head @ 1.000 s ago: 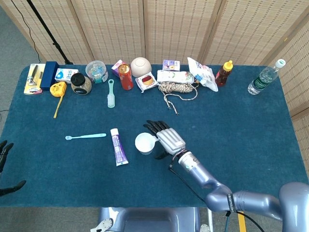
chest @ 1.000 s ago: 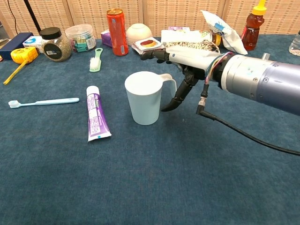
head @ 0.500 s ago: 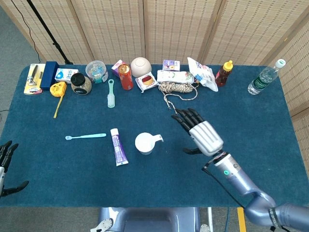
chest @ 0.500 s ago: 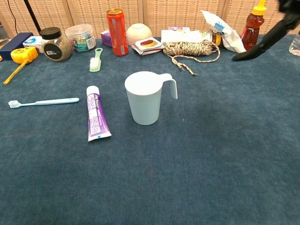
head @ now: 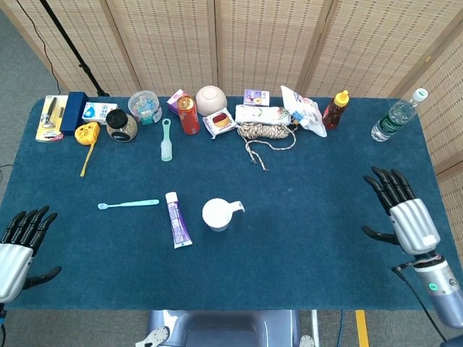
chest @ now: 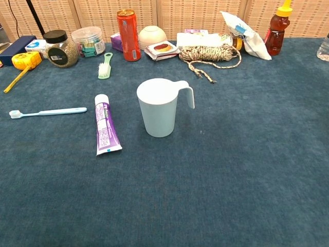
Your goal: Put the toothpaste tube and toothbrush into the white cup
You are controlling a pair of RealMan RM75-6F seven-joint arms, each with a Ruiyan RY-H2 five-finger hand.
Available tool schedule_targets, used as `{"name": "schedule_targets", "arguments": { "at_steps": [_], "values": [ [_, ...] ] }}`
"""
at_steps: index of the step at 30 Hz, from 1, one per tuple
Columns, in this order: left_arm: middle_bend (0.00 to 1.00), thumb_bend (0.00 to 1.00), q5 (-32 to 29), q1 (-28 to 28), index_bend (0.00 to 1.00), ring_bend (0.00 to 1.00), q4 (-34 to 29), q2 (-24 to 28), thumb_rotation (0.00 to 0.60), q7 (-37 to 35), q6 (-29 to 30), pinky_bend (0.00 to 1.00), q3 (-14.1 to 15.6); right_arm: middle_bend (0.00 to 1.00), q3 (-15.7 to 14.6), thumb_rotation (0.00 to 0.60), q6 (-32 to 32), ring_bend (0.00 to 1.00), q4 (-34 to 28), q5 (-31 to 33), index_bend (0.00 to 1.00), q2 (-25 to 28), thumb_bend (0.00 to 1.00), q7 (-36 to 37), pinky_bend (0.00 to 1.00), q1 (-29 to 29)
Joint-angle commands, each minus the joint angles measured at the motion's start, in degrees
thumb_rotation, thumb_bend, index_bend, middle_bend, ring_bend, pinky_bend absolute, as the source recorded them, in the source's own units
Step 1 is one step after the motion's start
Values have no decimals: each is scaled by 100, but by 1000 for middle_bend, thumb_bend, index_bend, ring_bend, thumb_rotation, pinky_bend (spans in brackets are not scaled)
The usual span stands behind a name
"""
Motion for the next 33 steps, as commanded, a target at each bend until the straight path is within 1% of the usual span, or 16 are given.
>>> {"name": "schedule_targets", "arguments": {
  "at_steps": [1,4,7,12,15,20,22,25,29,33],
  "values": [
    [0,25,-21,-94,0,0,-30,54,600,170,-90,0,-59,0,-240,600,311,0,-92,122,0,52,0,194,0,-488],
    [0,26,55,-139,0,0,-82,56,600,493,-71,0,-102,0,-326,600,510,0,-260,97,0,100,0,207,0,-730],
    [0,26,203,-280,0,0,-62,37,600,700,-165,0,-141,0,-341,600,687,0,-327,30,0,106,0,162,0,-875],
    [0,27,572,-823,0,0,332,-111,600,838,-590,0,-293,0,-272,600,887,0,-422,-64,0,181,0,172,0,-984],
    [0,30,828,-1231,0,0,808,-390,600,831,-825,0,-419,0,-253,600,863,0,-439,-76,0,202,0,185,0,-1010],
    [0,39,1183,-1936,0,0,1734,-937,600,1093,-1482,0,-499,0,-186,600,853,0,-441,-98,0,179,0,242,0,-1015],
    [0,40,1367,-2223,0,0,2171,-1223,600,1202,-1706,0,-479,0,-143,600,885,0,-416,-123,0,147,0,235,0,-1020],
    [0,44,1546,-2572,0,0,2749,-1642,600,1162,-1953,0,-400,0,-99,600,854,0,-381,-125,0,108,0,254,0,-1022],
    [0,63,1453,-2839,0,0,3077,-2040,600,1289,-2283,0,-406,0,-81,600,806,0,-369,-177,0,93,0,362,0,-1011],
    [0,76,1355,-3063,0,0,3143,-2332,600,1528,-2609,0,-419,0,-51,600,843,0,-342,-236,0,58,0,366,0,-1024]
  ]
}}
